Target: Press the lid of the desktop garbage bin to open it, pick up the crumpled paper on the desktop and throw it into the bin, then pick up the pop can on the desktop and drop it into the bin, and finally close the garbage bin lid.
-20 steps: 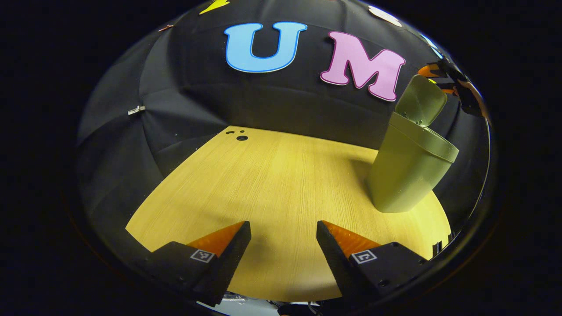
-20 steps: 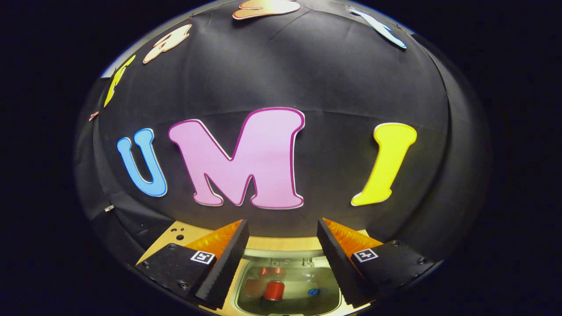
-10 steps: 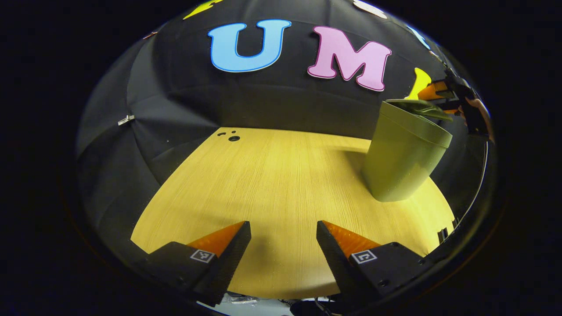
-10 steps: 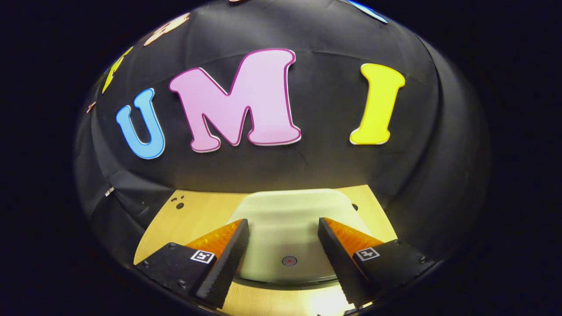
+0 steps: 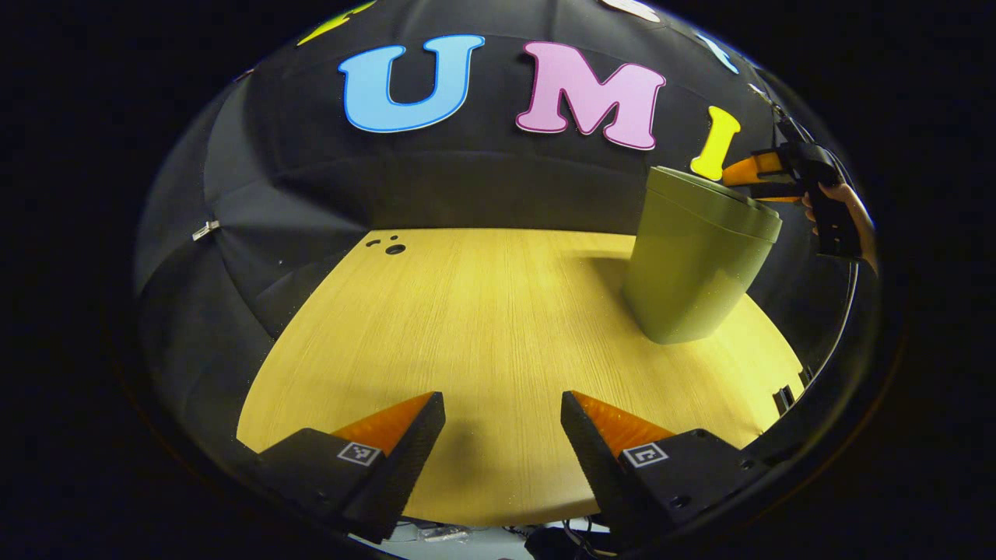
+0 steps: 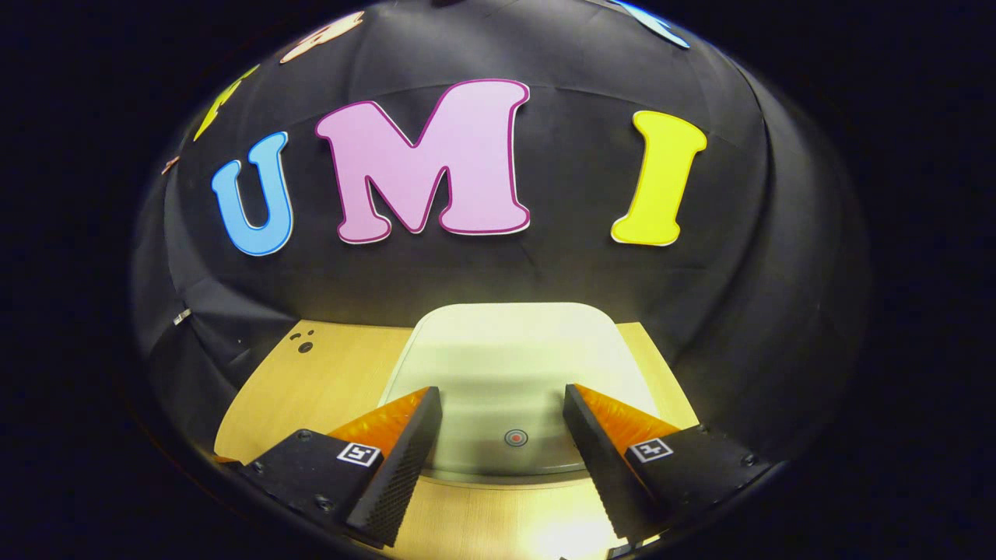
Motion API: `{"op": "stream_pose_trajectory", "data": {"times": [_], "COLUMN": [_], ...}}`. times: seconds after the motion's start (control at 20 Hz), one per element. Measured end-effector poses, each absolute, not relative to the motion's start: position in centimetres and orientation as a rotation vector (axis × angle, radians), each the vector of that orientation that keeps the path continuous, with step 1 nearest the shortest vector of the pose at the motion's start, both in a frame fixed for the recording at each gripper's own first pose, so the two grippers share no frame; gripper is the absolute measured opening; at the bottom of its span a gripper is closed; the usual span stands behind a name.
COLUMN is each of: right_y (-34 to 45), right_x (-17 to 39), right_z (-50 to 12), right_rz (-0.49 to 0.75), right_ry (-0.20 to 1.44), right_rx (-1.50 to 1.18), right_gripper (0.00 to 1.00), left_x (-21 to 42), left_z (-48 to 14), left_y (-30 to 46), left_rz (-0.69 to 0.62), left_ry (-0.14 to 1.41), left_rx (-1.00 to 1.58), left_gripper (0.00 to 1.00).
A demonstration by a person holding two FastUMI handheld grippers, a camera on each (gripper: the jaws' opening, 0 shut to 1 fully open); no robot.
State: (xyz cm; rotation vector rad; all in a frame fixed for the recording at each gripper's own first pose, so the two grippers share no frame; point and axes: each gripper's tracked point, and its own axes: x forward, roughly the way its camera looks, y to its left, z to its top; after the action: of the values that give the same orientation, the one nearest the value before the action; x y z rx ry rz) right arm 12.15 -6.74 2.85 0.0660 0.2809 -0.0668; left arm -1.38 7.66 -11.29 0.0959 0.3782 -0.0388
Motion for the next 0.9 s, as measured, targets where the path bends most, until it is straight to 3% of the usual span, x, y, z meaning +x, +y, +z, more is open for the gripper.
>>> {"op": "stream_pose_trajectory", "data": {"times": [0.45,0.9], "right_y": [-7.2,-5.7], "right_x": [12.5,10.3], "right_z": [1.5,2.6], "right_rz": [-0.073,-0.111], "right_ry": [0.224,0.128], "right_rx": [0.047,0.037], "right_gripper": [1.0,0.99], "left_x": [-1.8,-2.2], "left_z": [-10.7,-3.6], "left_y": [8.0,7.6], "left_rz": [-0.095,-0.128], "left_ry": [0.352,0.16], "left_rx": [0.093,0.075], "left_gripper": [0.97,0.97]}}
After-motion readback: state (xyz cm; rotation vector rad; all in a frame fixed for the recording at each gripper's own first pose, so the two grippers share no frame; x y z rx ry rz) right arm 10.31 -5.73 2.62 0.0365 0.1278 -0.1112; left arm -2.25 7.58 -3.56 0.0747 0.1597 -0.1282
